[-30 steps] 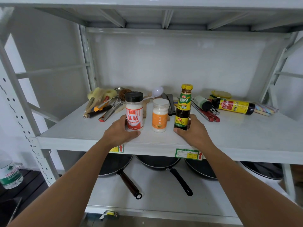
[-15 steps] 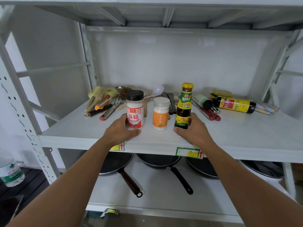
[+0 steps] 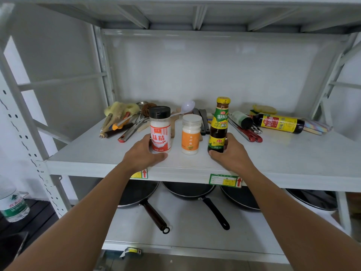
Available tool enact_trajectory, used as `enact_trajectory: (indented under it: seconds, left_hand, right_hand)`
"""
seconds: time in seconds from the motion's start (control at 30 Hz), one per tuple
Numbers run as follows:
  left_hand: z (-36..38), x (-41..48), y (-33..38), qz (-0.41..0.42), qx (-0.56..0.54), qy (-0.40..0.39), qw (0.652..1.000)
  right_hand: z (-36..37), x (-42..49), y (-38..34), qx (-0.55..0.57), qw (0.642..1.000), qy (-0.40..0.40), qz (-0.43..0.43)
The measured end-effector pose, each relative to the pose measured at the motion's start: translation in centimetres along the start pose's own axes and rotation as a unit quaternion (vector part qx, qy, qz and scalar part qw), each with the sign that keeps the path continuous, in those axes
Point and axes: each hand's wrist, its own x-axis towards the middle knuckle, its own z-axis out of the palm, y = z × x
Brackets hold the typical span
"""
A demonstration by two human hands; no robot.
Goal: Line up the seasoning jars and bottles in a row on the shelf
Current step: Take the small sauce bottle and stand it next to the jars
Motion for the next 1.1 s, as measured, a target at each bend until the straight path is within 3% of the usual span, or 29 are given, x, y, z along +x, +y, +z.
enact_trajectory:
  seconds: [1.1]
  left_hand:
    - [0.02,0.31,-0.23,0.006,0.017,0.008,1.000]
  right_hand:
    - [0.01,-0.08,-0.06,-0.011,1.000,0.008,-0.003]
